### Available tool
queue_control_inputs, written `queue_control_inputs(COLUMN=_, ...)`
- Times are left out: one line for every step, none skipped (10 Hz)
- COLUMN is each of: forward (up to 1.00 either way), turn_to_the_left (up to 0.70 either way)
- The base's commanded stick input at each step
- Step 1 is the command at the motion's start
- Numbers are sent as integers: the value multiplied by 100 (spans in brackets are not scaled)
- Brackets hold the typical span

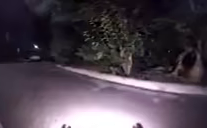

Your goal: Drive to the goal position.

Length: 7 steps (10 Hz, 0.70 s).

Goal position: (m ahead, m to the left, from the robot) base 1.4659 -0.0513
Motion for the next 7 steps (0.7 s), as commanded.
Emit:
queue_control_inputs(forward=45, turn_to_the_left=27)
queue_control_inputs(forward=45, turn_to_the_left=27)
queue_control_inputs(forward=45, turn_to_the_left=27)
queue_control_inputs(forward=45, turn_to_the_left=27)
queue_control_inputs(forward=45, turn_to_the_left=27)
queue_control_inputs(forward=45, turn_to_the_left=27)
queue_control_inputs(forward=45, turn_to_the_left=27)
